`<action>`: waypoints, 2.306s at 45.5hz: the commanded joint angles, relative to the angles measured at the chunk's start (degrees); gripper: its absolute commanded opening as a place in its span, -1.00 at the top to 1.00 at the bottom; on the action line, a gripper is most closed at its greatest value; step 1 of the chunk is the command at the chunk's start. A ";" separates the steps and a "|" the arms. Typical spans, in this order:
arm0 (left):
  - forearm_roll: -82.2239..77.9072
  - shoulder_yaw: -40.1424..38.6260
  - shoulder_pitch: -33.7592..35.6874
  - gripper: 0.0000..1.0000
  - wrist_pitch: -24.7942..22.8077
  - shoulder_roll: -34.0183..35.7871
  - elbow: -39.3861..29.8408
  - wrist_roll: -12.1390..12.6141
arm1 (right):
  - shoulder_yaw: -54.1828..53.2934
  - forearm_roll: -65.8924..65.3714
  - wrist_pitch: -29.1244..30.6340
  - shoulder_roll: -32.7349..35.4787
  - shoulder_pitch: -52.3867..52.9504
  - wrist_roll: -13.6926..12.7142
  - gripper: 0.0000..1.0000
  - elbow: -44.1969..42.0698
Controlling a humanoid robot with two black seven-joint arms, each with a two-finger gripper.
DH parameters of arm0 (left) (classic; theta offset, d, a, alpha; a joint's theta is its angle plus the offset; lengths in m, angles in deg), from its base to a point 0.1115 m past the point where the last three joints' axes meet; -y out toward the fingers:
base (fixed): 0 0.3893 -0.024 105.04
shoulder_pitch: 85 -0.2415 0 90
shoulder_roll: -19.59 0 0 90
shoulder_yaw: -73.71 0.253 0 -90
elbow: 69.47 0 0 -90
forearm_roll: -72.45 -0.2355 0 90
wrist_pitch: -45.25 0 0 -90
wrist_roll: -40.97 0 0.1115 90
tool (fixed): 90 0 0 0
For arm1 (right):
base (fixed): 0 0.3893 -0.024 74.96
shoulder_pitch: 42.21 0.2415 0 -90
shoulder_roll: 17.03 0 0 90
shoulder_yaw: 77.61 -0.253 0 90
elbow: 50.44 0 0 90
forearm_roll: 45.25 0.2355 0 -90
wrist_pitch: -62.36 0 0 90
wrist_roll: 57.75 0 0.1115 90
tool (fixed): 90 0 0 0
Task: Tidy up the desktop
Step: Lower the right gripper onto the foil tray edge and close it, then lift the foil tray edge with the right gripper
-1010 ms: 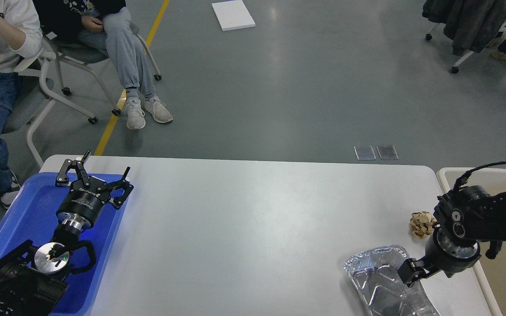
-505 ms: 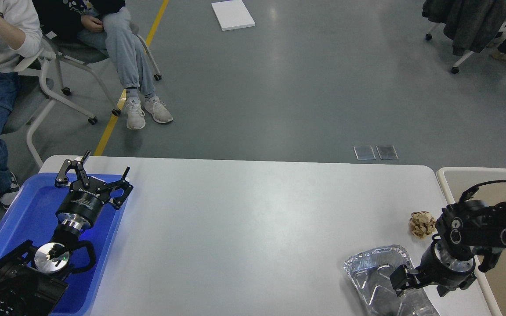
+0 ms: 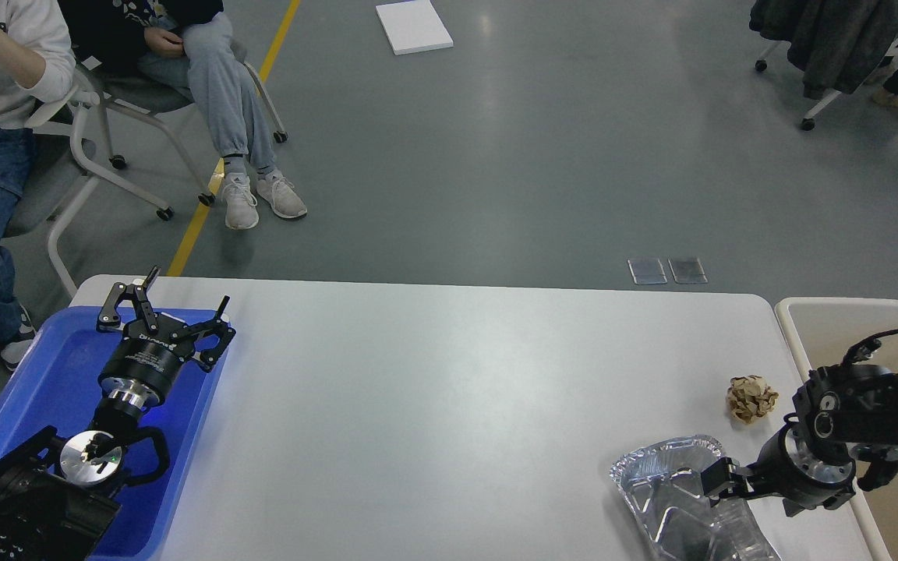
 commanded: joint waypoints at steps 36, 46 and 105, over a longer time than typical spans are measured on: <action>0.00 0.08 0.00 -1.00 0.00 0.01 0.01 0.08 | -3.42 -16.06 -5.48 2.21 -2.67 -0.37 -0.82 6.50; 0.00 0.08 0.00 -1.00 0.00 0.01 0.01 0.08 | -3.33 -16.15 -6.36 2.13 -3.11 -0.29 -0.74 6.42; 0.00 0.08 0.00 -1.00 0.00 0.01 0.01 0.08 | -1.13 -16.68 -14.53 1.69 -6.19 -0.11 1.00 5.89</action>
